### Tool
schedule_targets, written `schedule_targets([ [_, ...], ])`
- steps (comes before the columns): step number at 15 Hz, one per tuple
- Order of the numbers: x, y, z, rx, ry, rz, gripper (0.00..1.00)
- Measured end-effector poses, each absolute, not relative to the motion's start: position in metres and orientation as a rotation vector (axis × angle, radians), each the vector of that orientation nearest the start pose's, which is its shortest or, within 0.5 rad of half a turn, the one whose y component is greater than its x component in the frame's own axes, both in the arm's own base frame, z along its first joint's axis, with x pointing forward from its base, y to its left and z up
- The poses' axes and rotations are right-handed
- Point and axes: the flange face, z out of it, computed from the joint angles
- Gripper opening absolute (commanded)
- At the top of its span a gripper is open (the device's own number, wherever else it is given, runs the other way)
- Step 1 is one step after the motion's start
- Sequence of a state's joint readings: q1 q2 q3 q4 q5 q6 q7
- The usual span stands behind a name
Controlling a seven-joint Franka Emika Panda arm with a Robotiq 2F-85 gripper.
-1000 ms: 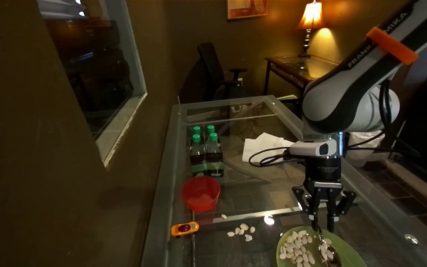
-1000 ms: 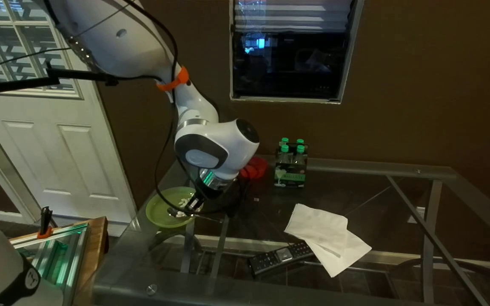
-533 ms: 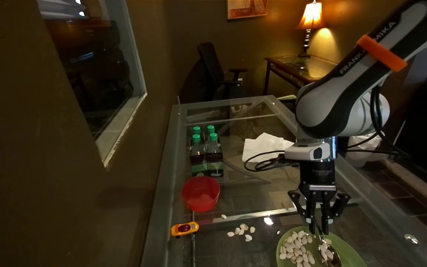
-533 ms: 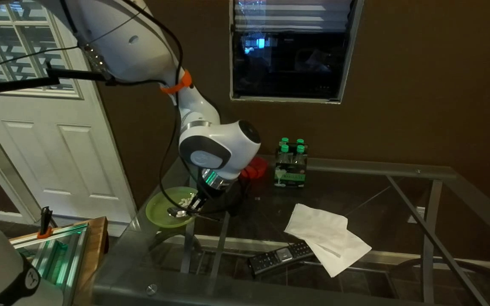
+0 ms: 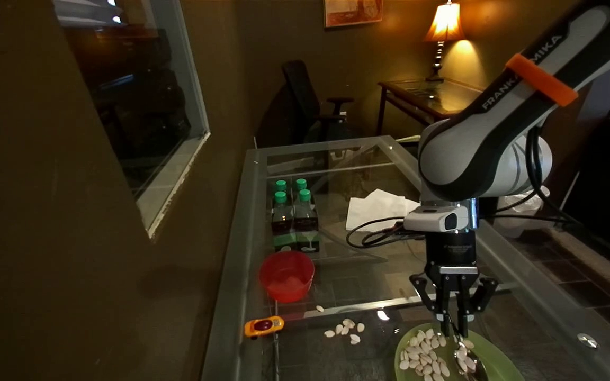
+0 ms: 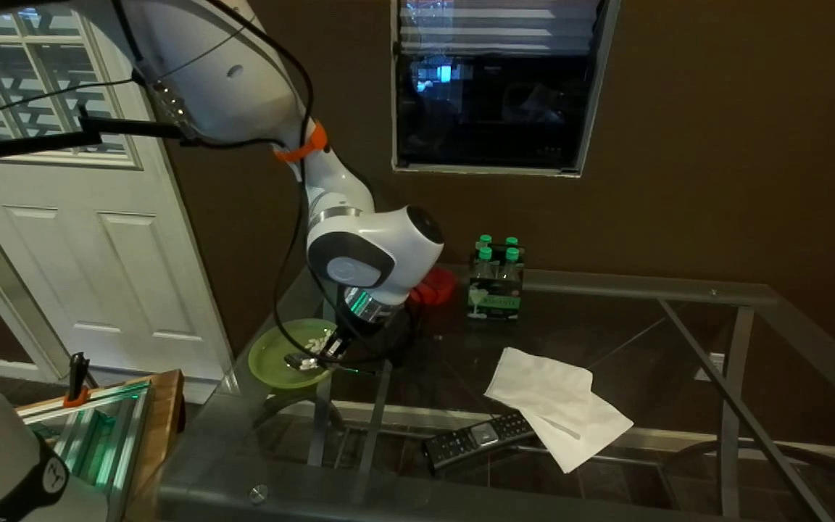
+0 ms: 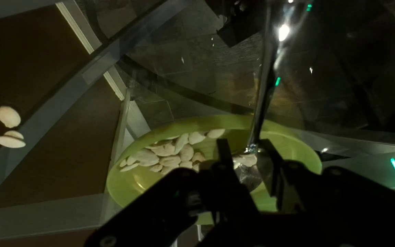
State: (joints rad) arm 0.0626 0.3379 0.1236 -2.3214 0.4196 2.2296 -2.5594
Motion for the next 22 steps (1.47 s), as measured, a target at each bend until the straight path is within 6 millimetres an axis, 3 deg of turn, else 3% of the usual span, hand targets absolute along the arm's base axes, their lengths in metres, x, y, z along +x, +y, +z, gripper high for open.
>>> schedule_targets([
  [14, 0.455, 0.108, 0.158, -0.923, -2.432, -0.147, 0.20],
  [18, 0.455, 0.107, 0.158, -0.921, -2.435, -0.138, 0.11],
  [21, 0.456, 0.106, 0.158, -0.918, -2.439, -0.127, 0.10],
  [22, 0.456, 0.106, 0.158, -0.919, -2.440, -0.125, 0.03],
])
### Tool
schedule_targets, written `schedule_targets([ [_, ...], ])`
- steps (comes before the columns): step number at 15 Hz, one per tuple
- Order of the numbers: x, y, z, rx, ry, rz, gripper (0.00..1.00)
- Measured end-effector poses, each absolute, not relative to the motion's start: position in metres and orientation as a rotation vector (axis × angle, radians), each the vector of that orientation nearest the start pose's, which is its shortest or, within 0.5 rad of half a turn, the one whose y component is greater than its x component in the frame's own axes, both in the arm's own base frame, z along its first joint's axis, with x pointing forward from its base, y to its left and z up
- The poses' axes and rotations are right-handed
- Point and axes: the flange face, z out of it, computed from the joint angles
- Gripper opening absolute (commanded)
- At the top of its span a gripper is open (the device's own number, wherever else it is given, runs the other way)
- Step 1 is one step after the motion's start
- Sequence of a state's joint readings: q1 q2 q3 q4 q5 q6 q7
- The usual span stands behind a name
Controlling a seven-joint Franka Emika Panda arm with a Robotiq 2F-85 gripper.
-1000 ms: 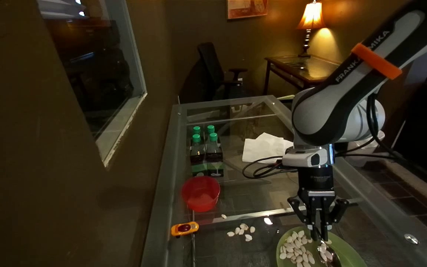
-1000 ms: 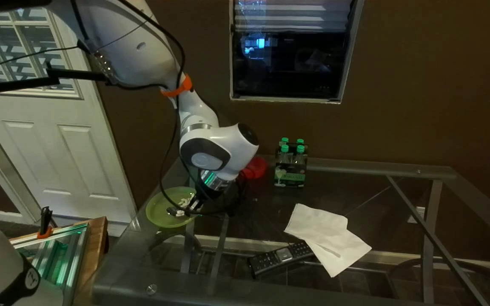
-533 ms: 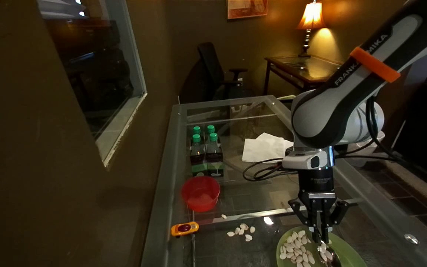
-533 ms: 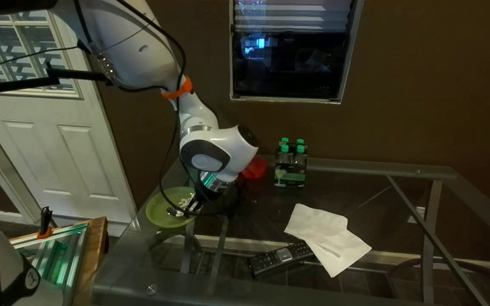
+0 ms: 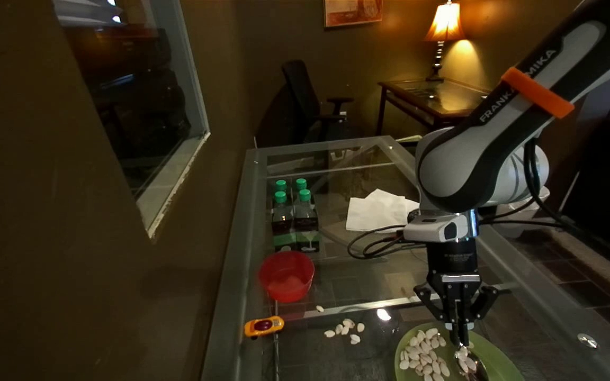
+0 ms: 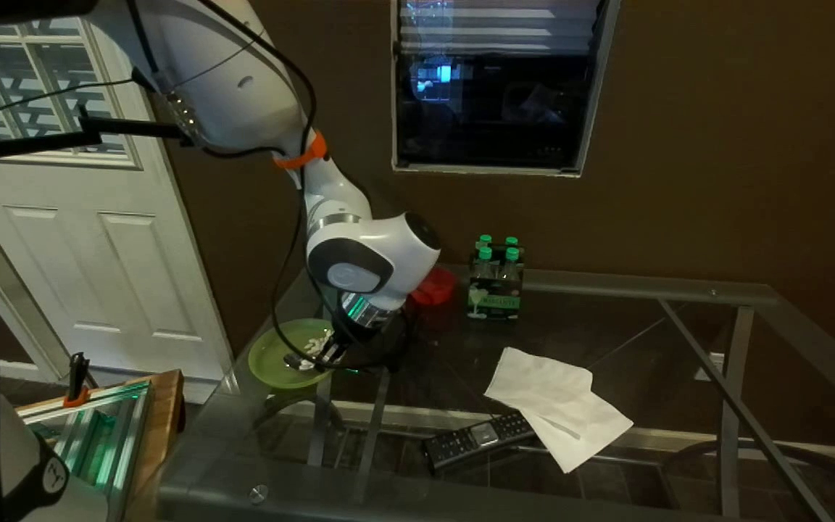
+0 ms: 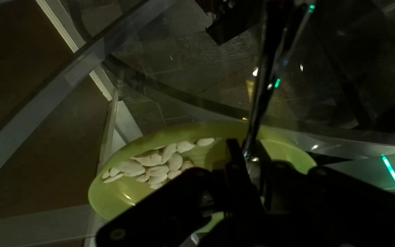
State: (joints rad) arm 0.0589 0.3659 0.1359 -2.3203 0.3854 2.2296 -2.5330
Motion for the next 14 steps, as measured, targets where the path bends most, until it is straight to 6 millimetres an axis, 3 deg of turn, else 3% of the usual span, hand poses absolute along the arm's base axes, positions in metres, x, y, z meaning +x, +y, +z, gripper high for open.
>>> schedule_targets([
  [9, 0.457, 0.107, 0.161, -0.935, -2.438, -0.123, 0.02],
  [14, 0.458, 0.110, 0.180, -0.978, -2.438, -0.122, 0.02],
])
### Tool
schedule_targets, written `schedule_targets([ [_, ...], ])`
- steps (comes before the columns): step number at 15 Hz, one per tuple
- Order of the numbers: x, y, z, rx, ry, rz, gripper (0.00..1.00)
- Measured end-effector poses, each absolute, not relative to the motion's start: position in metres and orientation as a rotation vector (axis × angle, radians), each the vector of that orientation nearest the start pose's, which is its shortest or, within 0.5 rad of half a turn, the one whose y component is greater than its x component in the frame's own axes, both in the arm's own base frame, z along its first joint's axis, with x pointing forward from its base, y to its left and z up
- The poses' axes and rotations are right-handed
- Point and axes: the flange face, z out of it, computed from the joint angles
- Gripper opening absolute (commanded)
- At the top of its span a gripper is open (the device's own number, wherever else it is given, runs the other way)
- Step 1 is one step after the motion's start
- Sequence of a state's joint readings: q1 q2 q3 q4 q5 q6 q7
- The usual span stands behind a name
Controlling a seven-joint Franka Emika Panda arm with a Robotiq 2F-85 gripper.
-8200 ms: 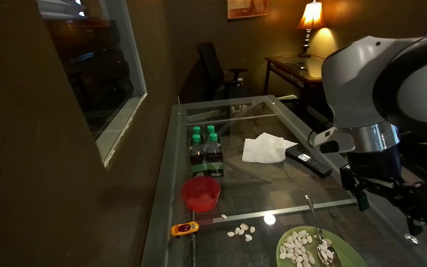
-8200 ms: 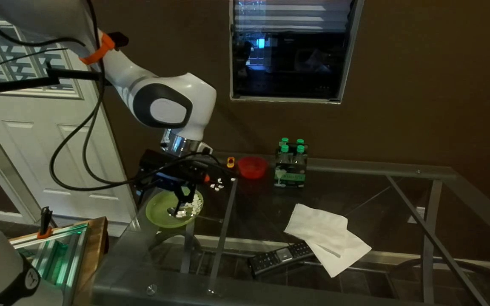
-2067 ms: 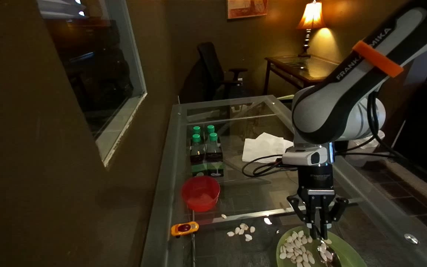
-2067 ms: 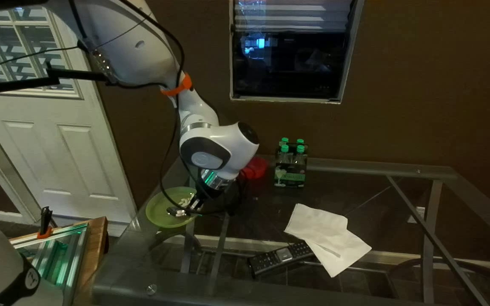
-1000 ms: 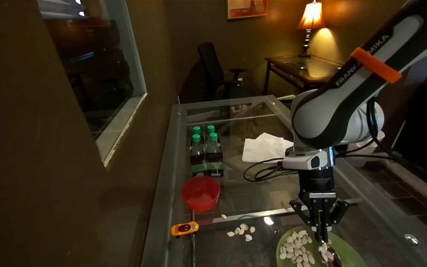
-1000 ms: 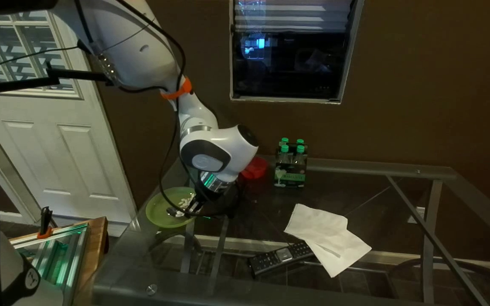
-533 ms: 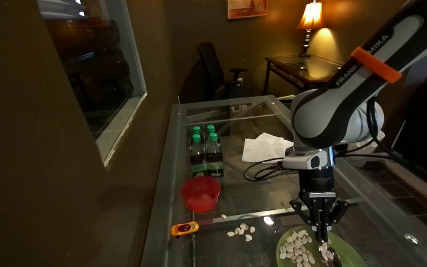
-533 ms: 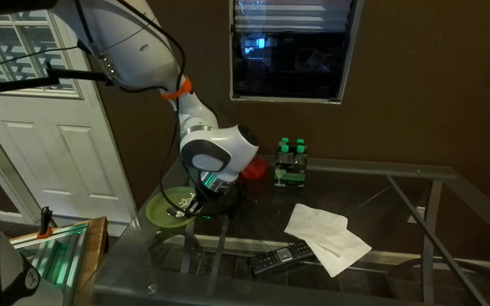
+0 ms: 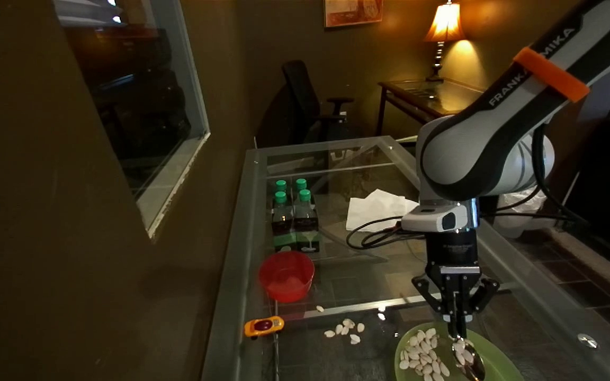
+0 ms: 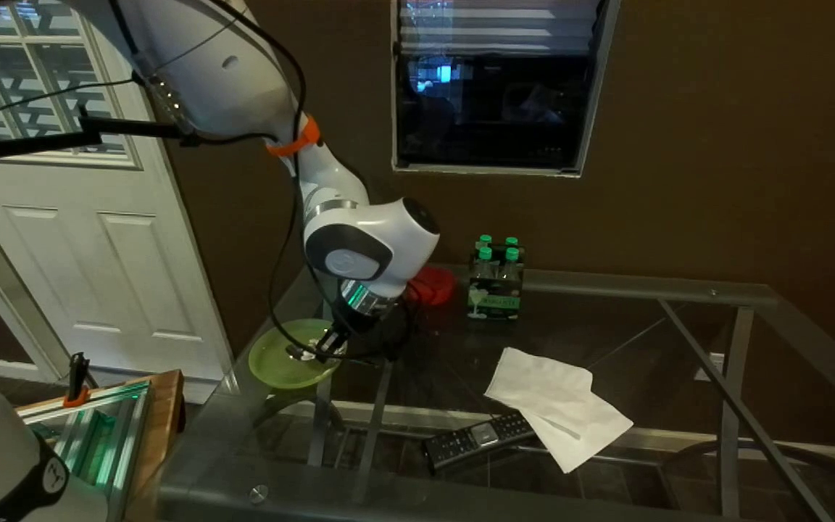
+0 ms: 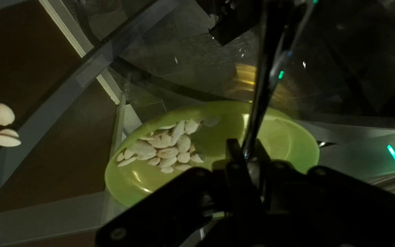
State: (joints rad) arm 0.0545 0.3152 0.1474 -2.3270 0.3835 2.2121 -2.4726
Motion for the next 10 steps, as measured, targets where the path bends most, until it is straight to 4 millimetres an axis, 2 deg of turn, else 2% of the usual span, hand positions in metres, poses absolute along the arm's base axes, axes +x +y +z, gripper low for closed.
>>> schedule_targets([
  [6, 0.461, 0.115, 0.222, -1.056, -2.378, -0.109, 0.02],
  [10, 0.483, 0.119, 0.256, -1.200, -2.331, -0.107, 0.02],
])
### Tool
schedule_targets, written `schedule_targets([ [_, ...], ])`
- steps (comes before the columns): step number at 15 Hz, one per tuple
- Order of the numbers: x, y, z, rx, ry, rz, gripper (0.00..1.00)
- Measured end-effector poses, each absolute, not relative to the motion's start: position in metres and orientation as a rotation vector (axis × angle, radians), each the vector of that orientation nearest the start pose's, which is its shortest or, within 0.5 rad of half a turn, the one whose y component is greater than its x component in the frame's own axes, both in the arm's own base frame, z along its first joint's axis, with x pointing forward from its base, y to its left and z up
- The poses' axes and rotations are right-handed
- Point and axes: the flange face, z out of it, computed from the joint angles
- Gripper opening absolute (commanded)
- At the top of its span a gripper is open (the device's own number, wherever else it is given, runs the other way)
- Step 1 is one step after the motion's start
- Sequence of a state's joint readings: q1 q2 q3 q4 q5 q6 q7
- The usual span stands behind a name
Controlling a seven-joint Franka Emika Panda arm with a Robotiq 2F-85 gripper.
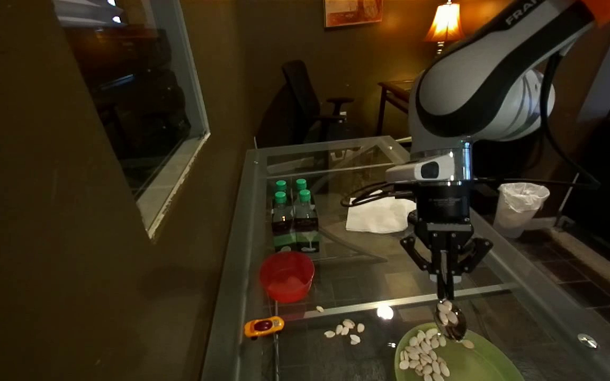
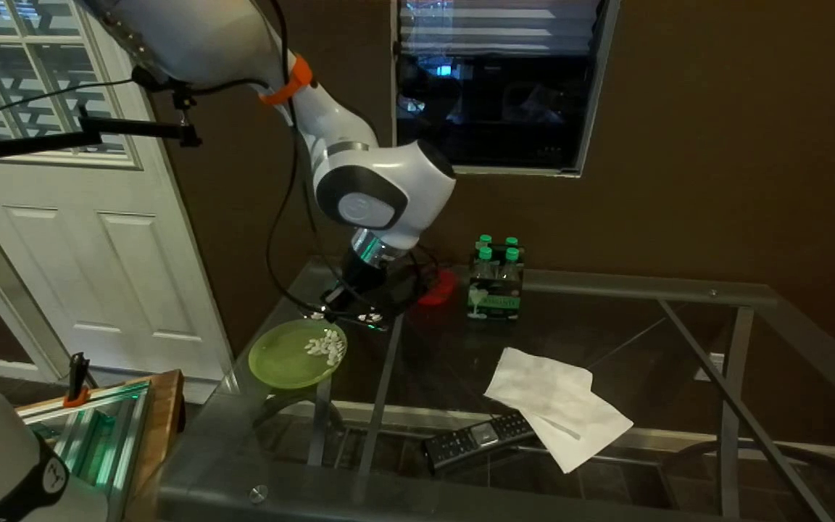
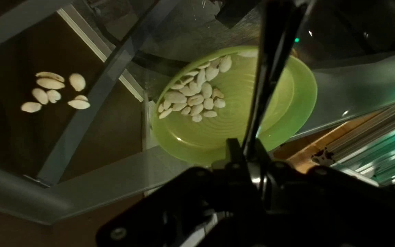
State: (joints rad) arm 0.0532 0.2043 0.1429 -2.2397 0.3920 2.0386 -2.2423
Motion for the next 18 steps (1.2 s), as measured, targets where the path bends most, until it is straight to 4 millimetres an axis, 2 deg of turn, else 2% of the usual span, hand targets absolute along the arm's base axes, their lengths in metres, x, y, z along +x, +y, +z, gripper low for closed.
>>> schedule_targets([
  [6, 0.525, 0.130, 0.301, -1.468, -2.172, -0.191, 0.02],
  [7, 0.532, 0.133, 0.307, -1.515, -2.127, -0.222, 0.10],
  [9, 0.543, 0.139, 0.315, -1.586, -2.050, -0.266, 0.10],
  [14, 0.548, 0.140, 0.313, -1.611, -2.017, -0.269, 0.10],
  [15, 0.548, 0.140, 0.313, -1.612, -2.015, -0.269, 0.02],
  [18, 0.550, 0.140, 0.312, -1.622, -2.021, -0.267, 0.02],
])
